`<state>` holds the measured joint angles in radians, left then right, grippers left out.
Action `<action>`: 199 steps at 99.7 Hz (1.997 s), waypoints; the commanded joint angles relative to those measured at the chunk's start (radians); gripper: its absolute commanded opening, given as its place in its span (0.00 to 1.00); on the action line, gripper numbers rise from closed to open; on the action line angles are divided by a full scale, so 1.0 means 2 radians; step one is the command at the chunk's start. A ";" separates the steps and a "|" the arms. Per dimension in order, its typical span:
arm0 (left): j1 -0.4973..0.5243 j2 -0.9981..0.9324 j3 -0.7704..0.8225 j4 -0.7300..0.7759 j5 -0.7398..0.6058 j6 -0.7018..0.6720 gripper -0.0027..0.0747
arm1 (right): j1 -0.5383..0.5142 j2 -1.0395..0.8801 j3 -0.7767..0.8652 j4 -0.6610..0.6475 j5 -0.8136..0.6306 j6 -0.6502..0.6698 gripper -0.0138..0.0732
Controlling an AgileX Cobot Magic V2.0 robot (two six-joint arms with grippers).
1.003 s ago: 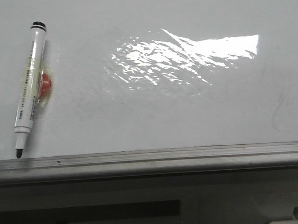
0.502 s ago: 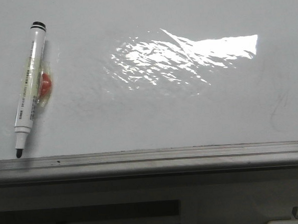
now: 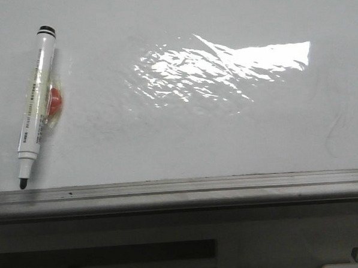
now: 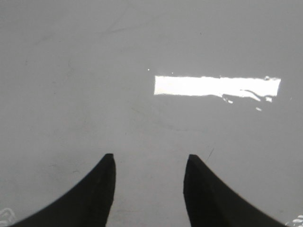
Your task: Write number 9 on whiteboard
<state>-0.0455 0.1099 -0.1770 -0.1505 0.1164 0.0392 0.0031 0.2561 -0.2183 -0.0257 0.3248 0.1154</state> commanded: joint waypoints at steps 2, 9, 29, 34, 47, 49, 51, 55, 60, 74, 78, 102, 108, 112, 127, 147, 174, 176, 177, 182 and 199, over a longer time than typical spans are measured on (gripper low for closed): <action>0.003 0.010 -0.008 -0.036 -0.051 -0.004 0.50 | -0.001 0.008 -0.012 0.001 -0.046 -0.003 0.09; 0.003 0.018 -0.008 -0.038 -0.029 -0.004 0.50 | -0.001 0.008 -0.012 0.001 -0.049 -0.003 0.09; -0.048 0.053 -0.033 -0.041 -0.013 0.043 0.50 | -0.001 0.008 -0.012 0.013 -0.051 -0.003 0.09; -0.070 0.064 -0.041 -0.041 -0.015 0.052 0.50 | -0.001 0.008 -0.012 0.013 -0.052 -0.003 0.09; -0.140 0.092 -0.048 -0.041 -0.017 0.062 0.50 | -0.001 0.008 -0.012 0.013 -0.052 -0.003 0.09; -0.152 0.097 -0.048 -0.041 -0.017 0.062 0.50 | -0.001 0.008 -0.012 0.013 -0.052 -0.003 0.09; -0.165 0.102 -0.048 -0.042 -0.017 0.062 0.50 | -0.001 0.008 -0.012 0.013 -0.052 -0.003 0.09; -0.190 0.112 -0.048 -0.042 -0.017 0.062 0.50 | -0.001 0.008 -0.012 0.013 -0.052 -0.003 0.09; -0.220 0.125 -0.048 -0.044 -0.021 0.062 0.50 | -0.001 0.008 -0.012 0.013 -0.052 -0.003 0.09; -0.301 0.172 -0.048 -0.045 -0.046 0.062 0.50 | -0.001 0.008 -0.012 0.013 -0.052 -0.003 0.09; -0.323 0.187 -0.048 -0.045 -0.058 0.062 0.50 | -0.001 0.008 -0.012 0.013 -0.052 -0.003 0.09; -0.395 0.300 -0.048 -0.087 -0.187 0.062 0.50 | -0.001 0.008 -0.012 0.013 -0.052 -0.003 0.09; -0.402 0.326 -0.048 -0.098 -0.207 0.061 0.50 | -0.001 0.008 -0.012 0.013 -0.052 -0.003 0.09; -0.406 0.343 -0.048 -0.119 -0.219 0.058 0.50 | -0.001 0.008 -0.012 0.013 -0.052 -0.003 0.09; -0.425 0.389 -0.048 -0.139 -0.251 0.057 0.50 | 0.001 0.008 -0.012 0.013 -0.051 -0.003 0.09; -0.442 0.428 -0.048 -0.145 -0.275 0.051 0.50 | 0.016 0.008 -0.012 0.013 -0.051 -0.003 0.09; -0.442 0.452 -0.048 -0.186 -0.289 0.051 0.49 | 0.035 0.008 -0.012 0.013 -0.051 -0.003 0.09; -0.442 0.453 -0.048 -0.186 -0.289 0.051 0.49 | 0.037 0.008 -0.012 0.013 -0.051 -0.003 0.09; -0.442 0.455 -0.048 -0.187 -0.289 0.051 0.49 | 0.038 0.008 -0.012 0.013 -0.051 -0.003 0.09; -0.442 0.460 -0.048 -0.196 -0.289 0.050 0.47 | 0.042 0.008 -0.012 0.013 -0.048 -0.003 0.09; -0.442 0.473 -0.048 -0.204 -0.288 0.031 0.37 | 0.060 0.008 -0.012 0.013 -0.045 -0.003 0.09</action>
<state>-0.9231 1.0494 -0.2461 -0.5457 -0.4007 0.1214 0.1094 0.2561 -0.2165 0.0000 0.2974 0.1169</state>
